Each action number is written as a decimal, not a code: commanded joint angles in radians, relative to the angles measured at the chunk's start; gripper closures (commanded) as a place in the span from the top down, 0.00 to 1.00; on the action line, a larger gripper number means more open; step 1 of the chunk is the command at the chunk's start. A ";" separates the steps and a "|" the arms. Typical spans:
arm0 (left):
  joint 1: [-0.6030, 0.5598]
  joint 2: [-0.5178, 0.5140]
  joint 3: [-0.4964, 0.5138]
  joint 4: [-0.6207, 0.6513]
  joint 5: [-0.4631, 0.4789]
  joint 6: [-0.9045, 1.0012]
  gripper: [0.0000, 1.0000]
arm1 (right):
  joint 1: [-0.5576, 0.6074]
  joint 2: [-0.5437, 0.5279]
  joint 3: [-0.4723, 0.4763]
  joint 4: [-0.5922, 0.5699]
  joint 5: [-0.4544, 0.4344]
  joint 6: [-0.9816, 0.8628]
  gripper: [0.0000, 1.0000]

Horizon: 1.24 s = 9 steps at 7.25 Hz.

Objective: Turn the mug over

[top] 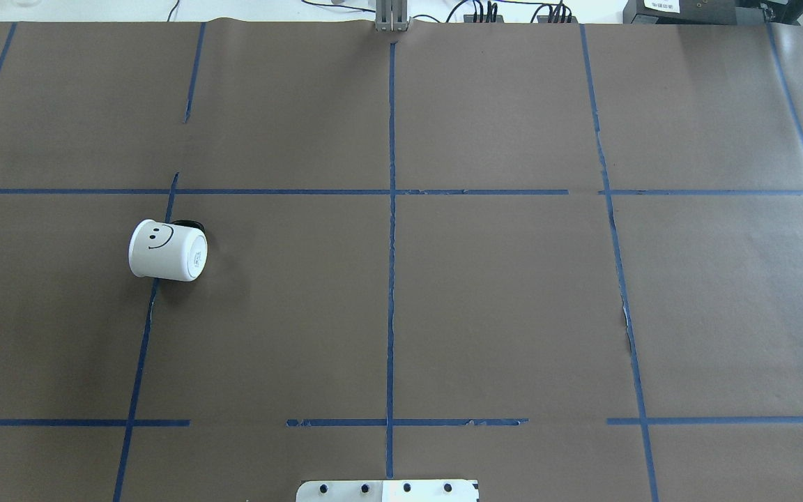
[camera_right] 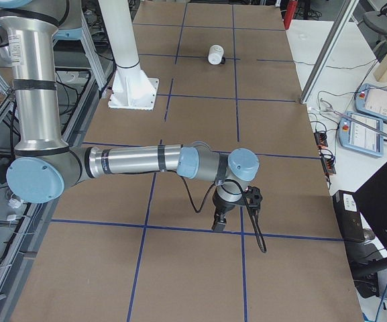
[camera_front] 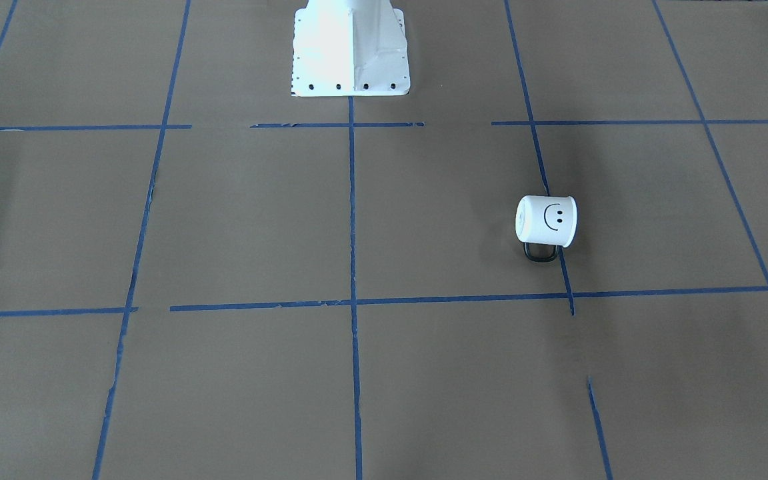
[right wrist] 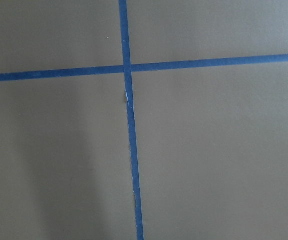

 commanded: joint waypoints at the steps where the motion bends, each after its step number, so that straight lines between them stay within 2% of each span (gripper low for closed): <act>1: 0.004 -0.005 0.006 -0.009 -0.002 -0.004 1.00 | 0.000 0.000 0.000 0.000 0.000 0.000 1.00; 3: 0.007 -0.020 -0.027 -0.035 -0.011 -0.012 1.00 | 0.000 0.000 0.000 0.000 0.000 0.000 1.00; 4: 0.008 -0.020 -0.014 -0.115 -0.076 -0.013 1.00 | 0.000 0.000 0.000 0.000 0.000 0.000 1.00; 6: 0.036 -0.018 0.027 -0.357 -0.109 -0.134 1.00 | 0.000 0.000 0.000 0.000 0.000 0.000 1.00; 9: 0.210 -0.020 0.037 -0.677 -0.109 -0.514 1.00 | 0.000 0.000 0.000 0.000 0.000 0.000 1.00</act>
